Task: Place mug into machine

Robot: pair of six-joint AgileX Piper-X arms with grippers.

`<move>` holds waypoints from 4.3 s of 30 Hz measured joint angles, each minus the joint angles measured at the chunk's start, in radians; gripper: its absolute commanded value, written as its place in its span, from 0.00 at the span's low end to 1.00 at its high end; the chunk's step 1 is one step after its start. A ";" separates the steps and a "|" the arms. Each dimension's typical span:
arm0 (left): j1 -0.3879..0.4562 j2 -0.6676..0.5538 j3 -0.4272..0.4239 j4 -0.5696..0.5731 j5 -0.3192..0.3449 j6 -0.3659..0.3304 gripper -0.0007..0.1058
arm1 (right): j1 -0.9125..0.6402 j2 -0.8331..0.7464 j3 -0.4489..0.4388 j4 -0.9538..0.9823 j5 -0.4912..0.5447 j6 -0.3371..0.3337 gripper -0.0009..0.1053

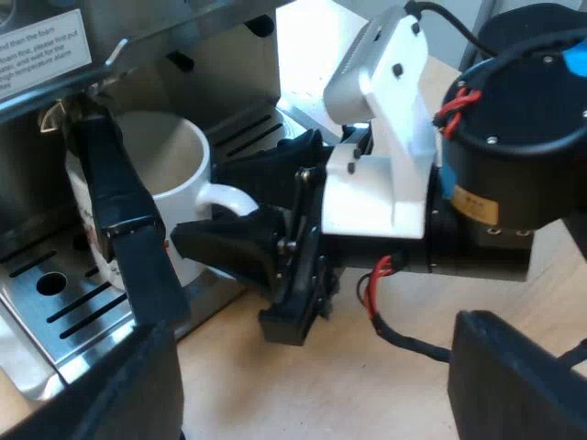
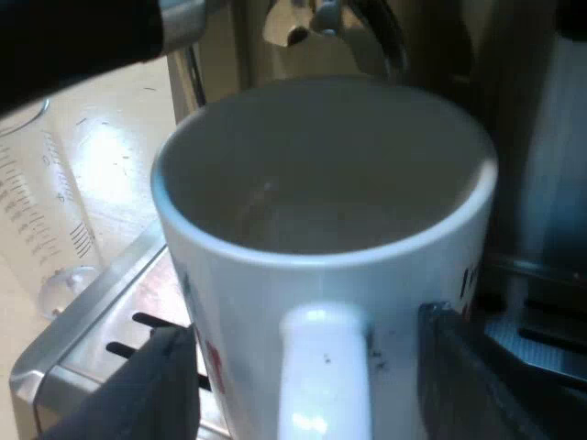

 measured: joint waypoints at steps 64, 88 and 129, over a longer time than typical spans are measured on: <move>0.000 0.000 0.000 0.000 0.000 0.000 0.60 | 0.085 -0.146 -0.074 0.270 0.175 -0.008 0.51; 0.000 0.000 0.000 -0.077 0.000 0.000 0.64 | 0.248 -0.458 0.013 0.289 0.201 -0.098 0.01; 0.000 0.000 -0.078 -0.182 -0.180 0.026 0.75 | 0.217 -0.490 -0.169 0.666 0.048 -0.011 0.01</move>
